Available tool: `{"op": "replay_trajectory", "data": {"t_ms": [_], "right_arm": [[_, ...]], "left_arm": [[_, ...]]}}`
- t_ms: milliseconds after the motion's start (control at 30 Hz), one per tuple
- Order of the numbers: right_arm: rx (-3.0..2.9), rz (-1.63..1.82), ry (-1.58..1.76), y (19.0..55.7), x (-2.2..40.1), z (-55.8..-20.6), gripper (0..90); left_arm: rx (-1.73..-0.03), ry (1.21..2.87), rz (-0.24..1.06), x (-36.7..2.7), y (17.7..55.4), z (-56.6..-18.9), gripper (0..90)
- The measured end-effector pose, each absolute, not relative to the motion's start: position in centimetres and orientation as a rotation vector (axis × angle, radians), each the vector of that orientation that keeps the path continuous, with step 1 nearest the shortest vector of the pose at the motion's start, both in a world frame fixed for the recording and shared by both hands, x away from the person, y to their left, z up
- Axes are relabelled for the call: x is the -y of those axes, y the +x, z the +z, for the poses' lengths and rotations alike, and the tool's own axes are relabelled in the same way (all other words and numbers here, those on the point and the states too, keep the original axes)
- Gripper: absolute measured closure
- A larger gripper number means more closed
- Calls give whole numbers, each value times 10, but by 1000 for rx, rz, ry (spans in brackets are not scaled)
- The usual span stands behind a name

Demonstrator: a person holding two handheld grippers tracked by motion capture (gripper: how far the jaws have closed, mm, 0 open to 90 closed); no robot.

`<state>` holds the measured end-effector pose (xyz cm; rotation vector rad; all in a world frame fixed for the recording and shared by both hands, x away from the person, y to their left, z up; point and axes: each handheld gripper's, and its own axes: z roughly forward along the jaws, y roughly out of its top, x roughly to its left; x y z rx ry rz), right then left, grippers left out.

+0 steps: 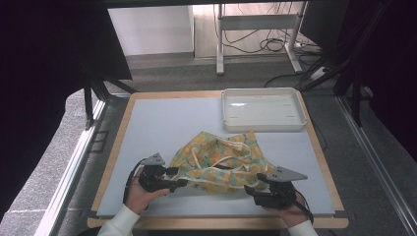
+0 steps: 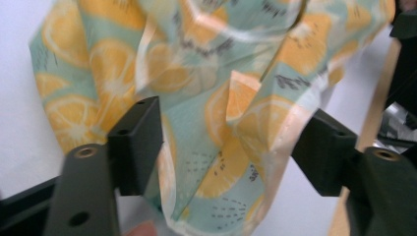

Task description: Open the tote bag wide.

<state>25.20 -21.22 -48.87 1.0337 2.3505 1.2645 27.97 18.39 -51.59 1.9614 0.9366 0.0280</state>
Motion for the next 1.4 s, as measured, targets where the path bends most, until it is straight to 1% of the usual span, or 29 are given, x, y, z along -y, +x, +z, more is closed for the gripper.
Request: {"op": "replay_trajectory", "data": {"t_ms": [100, 233, 367, 467, 600, 800, 1000, 1200, 1400], "right_arm": [[-2307, 1297, 1076, 251, 217, -478, 300], [-2270, 1338, 1090, 254, 220, -467, 293], [-2259, 1331, 1097, 258, 219, -464, 293], [-2259, 1330, 1108, 260, 220, -464, 300], [-2257, 1334, 1115, 265, 220, -461, 310], [-2253, 1323, 1095, 276, 210, -453, 310], [-2262, 1319, 1069, 292, 198, -443, 316], [-2266, 1338, 1064, 307, 188, -434, 317], [-2296, 1288, 1051, 312, 187, -445, 316]], "left_arm": [[-914, 1907, 47, -191, 277, -502, 276], [-893, 1850, 40, -195, 274, -487, 233], [-880, 1844, 29, -196, 271, -482, 181], [-905, 1845, 41, -197, 274, -482, 151], [-912, 1852, 61, -195, 280, -479, 158], [-903, 1880, 103, -180, 290, -471, 199], [-920, 1890, 109, -164, 310, -466, 240], [-917, 1896, 119, -156, 317, -464, 252], [-938, 1896, 88, -162, 315, -476, 266]]}}
